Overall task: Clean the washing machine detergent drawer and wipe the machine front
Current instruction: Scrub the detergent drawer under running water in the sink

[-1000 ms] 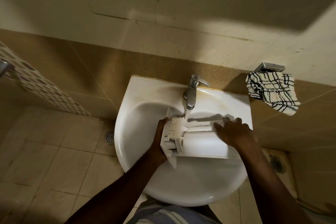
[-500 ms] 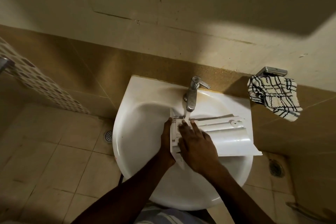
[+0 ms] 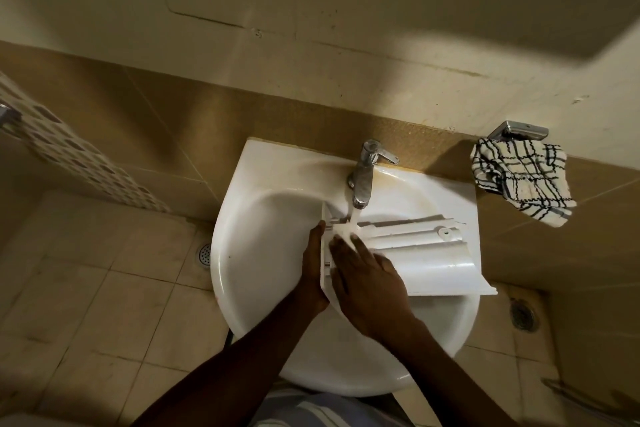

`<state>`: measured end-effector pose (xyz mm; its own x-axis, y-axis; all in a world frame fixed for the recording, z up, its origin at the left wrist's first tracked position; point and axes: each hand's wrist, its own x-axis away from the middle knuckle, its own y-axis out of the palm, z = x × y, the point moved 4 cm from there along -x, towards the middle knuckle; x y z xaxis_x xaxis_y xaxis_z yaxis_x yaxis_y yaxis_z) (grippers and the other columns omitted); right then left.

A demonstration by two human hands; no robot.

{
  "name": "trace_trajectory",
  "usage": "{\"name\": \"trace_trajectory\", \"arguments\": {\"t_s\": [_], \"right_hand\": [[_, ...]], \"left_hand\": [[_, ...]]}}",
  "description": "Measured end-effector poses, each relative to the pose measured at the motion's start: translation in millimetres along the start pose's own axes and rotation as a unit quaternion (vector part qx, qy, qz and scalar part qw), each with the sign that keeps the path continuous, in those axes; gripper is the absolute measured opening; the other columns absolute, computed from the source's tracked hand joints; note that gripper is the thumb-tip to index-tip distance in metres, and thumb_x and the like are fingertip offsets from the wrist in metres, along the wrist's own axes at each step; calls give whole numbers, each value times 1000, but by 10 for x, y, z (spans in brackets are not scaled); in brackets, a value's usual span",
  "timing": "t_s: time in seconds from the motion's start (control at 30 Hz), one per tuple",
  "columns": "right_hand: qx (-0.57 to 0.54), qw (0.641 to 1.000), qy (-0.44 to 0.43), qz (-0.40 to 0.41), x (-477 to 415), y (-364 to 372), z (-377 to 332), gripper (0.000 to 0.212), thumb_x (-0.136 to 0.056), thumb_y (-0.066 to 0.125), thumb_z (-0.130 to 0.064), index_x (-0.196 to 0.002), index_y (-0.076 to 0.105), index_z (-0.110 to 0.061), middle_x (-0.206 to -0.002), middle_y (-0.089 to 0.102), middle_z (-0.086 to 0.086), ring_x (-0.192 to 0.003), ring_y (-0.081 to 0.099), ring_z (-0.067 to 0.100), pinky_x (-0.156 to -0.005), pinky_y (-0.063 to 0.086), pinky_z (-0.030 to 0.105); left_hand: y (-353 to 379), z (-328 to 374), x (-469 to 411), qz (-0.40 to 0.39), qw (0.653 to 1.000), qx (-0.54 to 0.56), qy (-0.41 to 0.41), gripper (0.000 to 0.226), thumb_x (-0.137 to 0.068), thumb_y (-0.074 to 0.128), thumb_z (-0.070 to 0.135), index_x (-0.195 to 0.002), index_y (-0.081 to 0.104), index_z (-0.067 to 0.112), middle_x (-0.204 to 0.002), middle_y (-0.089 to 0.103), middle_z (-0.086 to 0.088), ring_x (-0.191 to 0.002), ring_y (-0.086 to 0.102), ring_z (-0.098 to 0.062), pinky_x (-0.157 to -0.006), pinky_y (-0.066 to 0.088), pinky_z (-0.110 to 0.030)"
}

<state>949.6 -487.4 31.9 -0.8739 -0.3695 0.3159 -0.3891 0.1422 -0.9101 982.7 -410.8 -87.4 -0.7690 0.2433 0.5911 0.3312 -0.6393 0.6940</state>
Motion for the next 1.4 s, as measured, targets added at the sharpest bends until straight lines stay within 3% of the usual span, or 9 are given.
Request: {"name": "trace_trajectory", "arguments": {"t_s": [0.2,0.3,0.4,0.53,0.8,1.03,1.2,1.33,1.4], "right_hand": [[9,998,46,-44,-333,-32,155,53,-104,21,-38,-156,15,-29,-163,13,-11,-152,6,20,-120,15,44],[-35,994,100,-38,-639,-21,220,57,-104,25,-38,-157,6,-27,-164,16,0,-151,8,24,-120,13,44],[-37,995,94,-9,-446,52,134,56,-103,27,-37,-156,16,-24,-162,22,-1,-151,13,22,-119,17,42],[6,998,43,34,171,124,-88,56,-98,24,-40,-148,41,-21,-154,39,-3,-147,28,25,-114,33,47],[27,999,34,-18,-553,15,229,51,-103,30,-36,-154,25,-27,-162,22,-7,-150,14,26,-118,18,44],[-28,997,0,66,-202,3,108,46,-96,31,-41,-124,65,-28,-146,48,-1,-144,31,26,-108,35,49],[-79,995,61,-8,-512,28,47,44,-102,35,-40,-141,49,-24,-164,9,-4,-149,3,25,-117,14,47],[-96,993,63,21,-313,118,-54,50,-103,29,-43,-146,42,-21,-160,23,-4,-150,5,20,-117,15,43],[-115,993,28,25,-129,117,-37,51,-101,24,-44,-141,50,-25,-157,31,-10,-150,8,15,-116,17,40]], "left_hand": [[27,4,35,6,1000,8,-10,55,-98,48,52,-133,60,11,-110,69,-13,-101,68,-26,-97,51,-39],[43,1,49,26,999,-26,-25,62,-97,45,56,-138,55,11,-94,73,-9,-80,72,-21,-68,59,-32],[2,6,42,11,1000,-17,-5,51,-98,49,49,-125,66,10,-109,70,-12,-101,68,-24,-95,52,-38],[24,21,56,-9,999,-43,-4,51,-100,39,48,-117,60,6,-90,69,-10,-76,70,-20,-70,59,-31],[84,26,116,19,999,-11,28,57,-100,40,53,-132,62,12,-131,63,-19,-122,61,-29,-107,42,-43],[-31,2,102,50,997,-65,13,65,-102,35,57,-140,52,7,-136,59,-18,-124,59,-29,-96,52,-37],[-24,-45,97,65,974,-214,35,37,-108,24,28,-109,61,19,-98,69,0,-90,68,-10,-93,51,-36],[-2,-155,175,37,977,-212,2,40,-109,14,4,-140,34,18,-105,49,28,-84,55,29,-77,42,0],[4,-133,210,15,975,-221,-19,37,-108,18,3,-122,43,26,-88,61,37,-80,56,29,-72,43,0]]}}
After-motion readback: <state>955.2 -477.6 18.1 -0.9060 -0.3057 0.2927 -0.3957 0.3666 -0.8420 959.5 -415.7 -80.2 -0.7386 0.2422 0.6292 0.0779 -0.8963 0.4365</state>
